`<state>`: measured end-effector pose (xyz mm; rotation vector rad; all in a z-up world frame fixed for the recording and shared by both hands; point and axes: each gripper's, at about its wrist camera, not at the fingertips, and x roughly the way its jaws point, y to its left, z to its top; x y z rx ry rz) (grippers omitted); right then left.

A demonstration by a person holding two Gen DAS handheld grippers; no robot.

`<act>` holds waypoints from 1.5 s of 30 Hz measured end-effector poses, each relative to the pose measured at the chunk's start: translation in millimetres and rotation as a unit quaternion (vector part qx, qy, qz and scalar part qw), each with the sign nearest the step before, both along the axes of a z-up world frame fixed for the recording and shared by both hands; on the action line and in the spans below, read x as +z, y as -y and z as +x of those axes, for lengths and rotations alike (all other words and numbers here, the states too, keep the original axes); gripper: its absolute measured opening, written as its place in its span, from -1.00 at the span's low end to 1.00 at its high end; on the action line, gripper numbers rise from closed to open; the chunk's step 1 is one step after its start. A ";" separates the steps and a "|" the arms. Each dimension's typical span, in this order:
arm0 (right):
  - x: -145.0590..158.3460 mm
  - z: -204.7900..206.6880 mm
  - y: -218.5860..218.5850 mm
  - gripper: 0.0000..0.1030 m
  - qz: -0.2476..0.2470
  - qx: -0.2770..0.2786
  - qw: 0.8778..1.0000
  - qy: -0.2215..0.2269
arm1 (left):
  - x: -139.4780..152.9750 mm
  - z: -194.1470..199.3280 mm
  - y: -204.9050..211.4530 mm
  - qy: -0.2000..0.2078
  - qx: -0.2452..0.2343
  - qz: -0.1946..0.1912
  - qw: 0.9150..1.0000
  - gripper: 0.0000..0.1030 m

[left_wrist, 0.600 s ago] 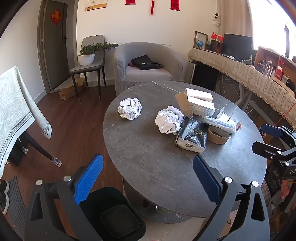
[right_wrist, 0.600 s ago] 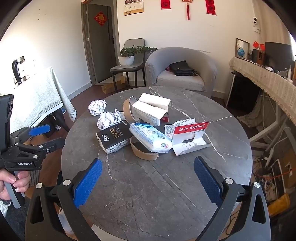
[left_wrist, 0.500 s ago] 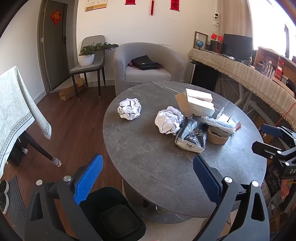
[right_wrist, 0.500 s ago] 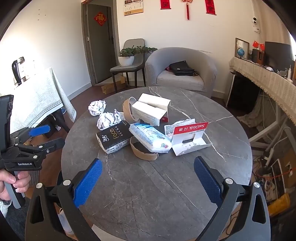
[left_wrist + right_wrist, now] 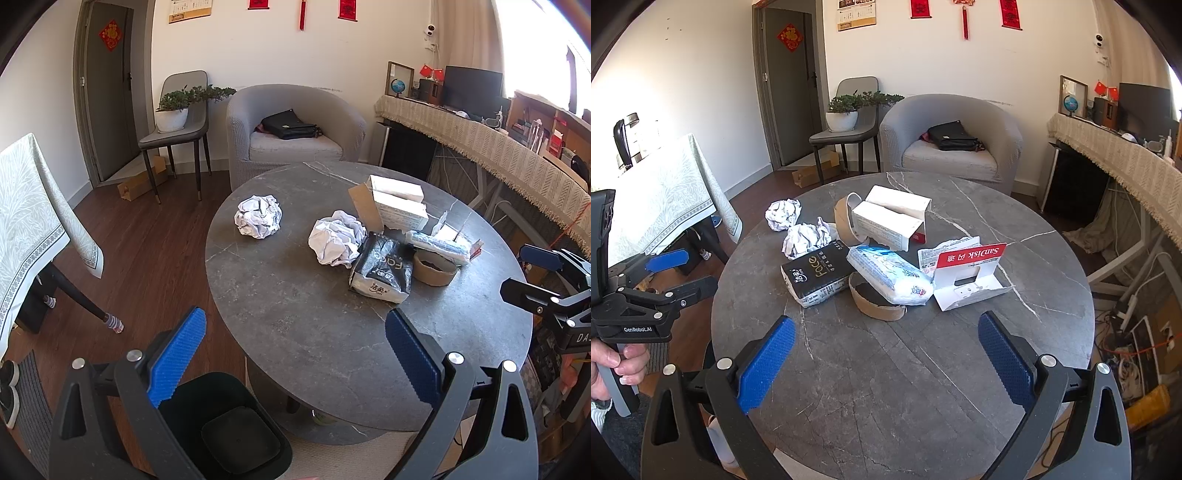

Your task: Collect trash

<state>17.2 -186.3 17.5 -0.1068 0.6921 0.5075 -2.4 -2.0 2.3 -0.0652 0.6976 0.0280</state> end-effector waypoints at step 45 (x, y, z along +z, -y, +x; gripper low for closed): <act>-14.4 30.7 10.8 0.46 -0.012 0.092 0.996 -0.010 | -32.4 58.7 36.3 -0.033 -0.179 -0.006 0.983 0.59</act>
